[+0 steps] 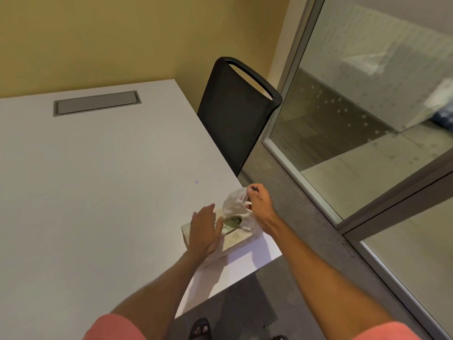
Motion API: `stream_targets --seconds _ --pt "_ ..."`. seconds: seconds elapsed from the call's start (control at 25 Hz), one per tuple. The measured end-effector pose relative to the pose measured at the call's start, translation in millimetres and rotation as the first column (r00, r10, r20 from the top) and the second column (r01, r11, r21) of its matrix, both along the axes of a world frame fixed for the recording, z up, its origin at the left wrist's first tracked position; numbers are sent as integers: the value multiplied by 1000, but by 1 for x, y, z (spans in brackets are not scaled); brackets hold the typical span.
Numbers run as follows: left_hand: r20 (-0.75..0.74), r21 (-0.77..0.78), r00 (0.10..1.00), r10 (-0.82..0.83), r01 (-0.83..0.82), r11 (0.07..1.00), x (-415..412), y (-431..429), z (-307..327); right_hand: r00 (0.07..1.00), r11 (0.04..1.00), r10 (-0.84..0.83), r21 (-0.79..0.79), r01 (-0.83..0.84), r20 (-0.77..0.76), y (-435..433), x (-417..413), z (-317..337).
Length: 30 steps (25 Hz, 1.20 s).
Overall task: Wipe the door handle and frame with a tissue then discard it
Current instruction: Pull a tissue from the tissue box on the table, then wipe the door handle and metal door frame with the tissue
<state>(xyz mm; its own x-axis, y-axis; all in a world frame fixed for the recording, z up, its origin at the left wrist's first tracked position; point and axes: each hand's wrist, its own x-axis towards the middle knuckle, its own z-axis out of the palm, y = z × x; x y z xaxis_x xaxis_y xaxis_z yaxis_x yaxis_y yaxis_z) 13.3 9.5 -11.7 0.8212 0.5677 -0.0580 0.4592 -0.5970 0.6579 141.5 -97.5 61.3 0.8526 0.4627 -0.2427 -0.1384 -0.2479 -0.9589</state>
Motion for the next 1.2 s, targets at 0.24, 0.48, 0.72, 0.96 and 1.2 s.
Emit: stream_targets --seconds 0.24,0.48,0.72,0.96,1.2 --pt "96 -790 993 73 32 612 72 -24 46 929 940 -264 144 308 -260 -46 30 5" --pt "214 -721 977 -22 174 670 138 -101 65 876 841 -333 311 444 -349 -138 74 15" --pt "269 -814 961 -62 261 518 210 -205 85 885 814 -398 352 463 -243 -257 119 26" --pt "203 -823 976 -79 214 527 277 -305 95 863 802 -477 320 504 -163 -367 165 32" --pt "138 -880 974 -182 205 429 322 -372 102 810 774 -576 242 584 -114 -433 194 30"
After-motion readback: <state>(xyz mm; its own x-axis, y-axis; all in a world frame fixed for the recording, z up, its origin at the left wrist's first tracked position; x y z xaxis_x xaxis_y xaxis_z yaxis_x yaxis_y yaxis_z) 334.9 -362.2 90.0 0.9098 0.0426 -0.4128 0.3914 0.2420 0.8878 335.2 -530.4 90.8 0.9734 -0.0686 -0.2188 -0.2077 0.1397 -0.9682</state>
